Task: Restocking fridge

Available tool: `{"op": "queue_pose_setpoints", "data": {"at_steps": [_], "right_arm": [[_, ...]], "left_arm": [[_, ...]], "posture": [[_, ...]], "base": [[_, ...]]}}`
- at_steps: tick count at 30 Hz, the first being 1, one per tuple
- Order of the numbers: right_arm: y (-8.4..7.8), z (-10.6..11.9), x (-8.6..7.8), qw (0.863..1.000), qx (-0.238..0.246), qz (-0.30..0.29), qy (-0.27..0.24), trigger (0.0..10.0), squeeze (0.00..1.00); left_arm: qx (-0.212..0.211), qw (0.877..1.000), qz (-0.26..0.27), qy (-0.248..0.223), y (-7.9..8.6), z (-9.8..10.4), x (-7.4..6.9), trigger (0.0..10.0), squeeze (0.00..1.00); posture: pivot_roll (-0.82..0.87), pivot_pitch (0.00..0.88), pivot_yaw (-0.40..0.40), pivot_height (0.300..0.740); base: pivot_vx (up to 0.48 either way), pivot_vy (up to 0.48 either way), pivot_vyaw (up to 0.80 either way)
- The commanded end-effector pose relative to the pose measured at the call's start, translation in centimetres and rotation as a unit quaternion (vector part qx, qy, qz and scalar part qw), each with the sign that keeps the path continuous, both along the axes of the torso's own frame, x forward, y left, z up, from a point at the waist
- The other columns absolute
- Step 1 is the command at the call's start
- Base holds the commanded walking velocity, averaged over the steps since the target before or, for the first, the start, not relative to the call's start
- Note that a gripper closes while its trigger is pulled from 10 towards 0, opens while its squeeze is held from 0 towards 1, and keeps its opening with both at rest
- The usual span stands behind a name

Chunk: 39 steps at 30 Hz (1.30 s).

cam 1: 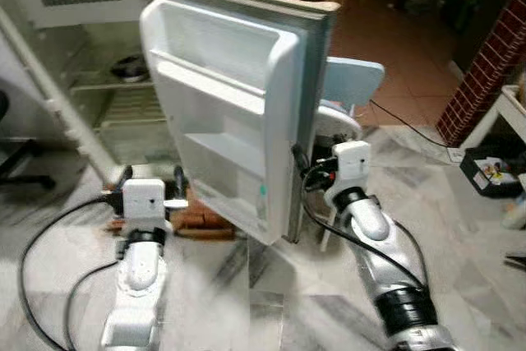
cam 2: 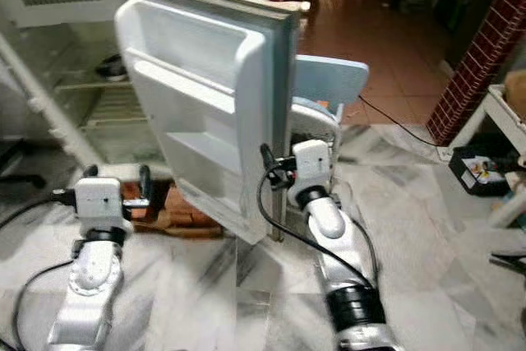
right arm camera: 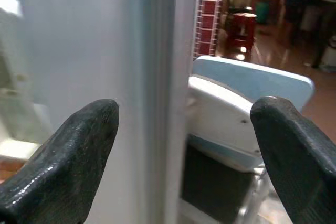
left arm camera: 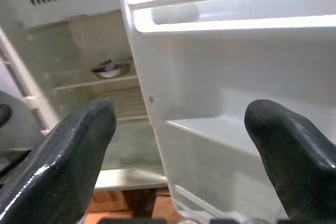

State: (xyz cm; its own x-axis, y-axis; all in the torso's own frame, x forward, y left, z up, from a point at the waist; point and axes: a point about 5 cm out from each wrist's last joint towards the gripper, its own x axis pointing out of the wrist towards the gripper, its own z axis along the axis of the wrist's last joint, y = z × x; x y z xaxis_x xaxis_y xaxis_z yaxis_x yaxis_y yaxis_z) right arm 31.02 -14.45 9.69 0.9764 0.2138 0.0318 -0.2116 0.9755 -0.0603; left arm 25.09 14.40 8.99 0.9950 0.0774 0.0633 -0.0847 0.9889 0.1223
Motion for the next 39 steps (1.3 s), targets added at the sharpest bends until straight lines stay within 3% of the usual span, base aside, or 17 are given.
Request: {"op": "queue_pose_setpoints", "data": {"at_steps": [1,7,12,14,18,20,22,29,31,33,39], "right_arm": [[1.4,0.5,0.2,1.0,0.008,0.019,-0.012,10.0,0.0],[1.1,0.4,0.2,1.0,0.006,0.018,-0.013,10.0,0.0],[0.7,0.3,0.3,1.0,0.003,0.012,-0.011,10.0,0.0],[0.7,0.5,0.5,1.0,-0.002,0.018,-0.013,10.0,0.0],[0.2,1.2,1.9,1.0,0.001,0.002,-0.011,10.0,0.0],[0.0,1.5,2.4,1.0,0.001,0.0,-0.012,10.0,0.0],[0.0,2.4,3.8,1.0,0.001,-0.002,-0.011,10.0,0.0],[1.1,4.4,5.8,1.0,0.012,0.006,-0.014,10.0,0.0],[2.0,5.3,6.5,0.999,0.046,0.027,-0.012,10.0,0.0],[2.9,6.5,6.6,0.995,0.066,0.066,-0.043,10.0,0.0],[5.4,8.0,5.6,0.968,0.144,0.191,-0.071,10.0,0.0]], "left_arm": [[0.007,1.0,0.021,0.009,1.3,-0.3,-0.1,10.0,0.0],[0.007,0.999,0.032,0.023,1.6,-0.9,-0.5,10.0,0.0],[0.0,0.998,0.032,0.054,2.2,-2.2,-2.2,10.0,0.0],[-0.008,0.997,0.004,0.083,2.0,-3.1,-3.0,10.0,0.0],[0.004,0.984,-0.065,0.167,1.5,-5.6,-5.9,10.0,0.0],[0.006,0.981,-0.073,0.181,1.4,-6.0,-6.5,10.0,0.0],[0.001,0.978,-0.07,0.196,1.5,-6.2,-6.7,10.0,0.0],[-0.029,0.965,-0.077,0.248,1.4,-7.2,-7.0,10.0,0.0],[-0.038,0.962,-0.076,0.261,1.4,-7.7,-7.0,10.0,0.0],[-0.038,0.961,-0.077,0.263,1.3,-8.0,-6.9,10.0,0.0],[-0.043,0.957,-0.08,0.274,1.5,-9.1,-6.6,10.0,0.0]], "posture": [[-0.01,0.017,0.032,0.74],[-0.01,0.018,0.03,0.74],[-0.01,0.019,0.026,0.74],[0.0,0.023,0.023,0.74],[0.01,0.027,0.019,0.74],[0.02,0.032,0.014,0.74],[0.02,0.036,0.008,0.74],[0.03,0.033,0.003,0.74],[0.03,0.027,0.001,0.74],[0.03,0.028,0.001,0.74],[0.03,0.029,0.006,0.74]], "base": [[0.0,0.0,0.0],[0.0,0.0,0.0],[0.0,0.0,0.0],[0.0,0.0,0.0],[0.0,0.0,0.0],[0.0,0.0,0.0],[0.0,0.0,0.0],[0.0,0.0,0.0],[0.0,0.0,0.0],[0.0,0.0,0.0],[0.0,0.0,0.0]]}}
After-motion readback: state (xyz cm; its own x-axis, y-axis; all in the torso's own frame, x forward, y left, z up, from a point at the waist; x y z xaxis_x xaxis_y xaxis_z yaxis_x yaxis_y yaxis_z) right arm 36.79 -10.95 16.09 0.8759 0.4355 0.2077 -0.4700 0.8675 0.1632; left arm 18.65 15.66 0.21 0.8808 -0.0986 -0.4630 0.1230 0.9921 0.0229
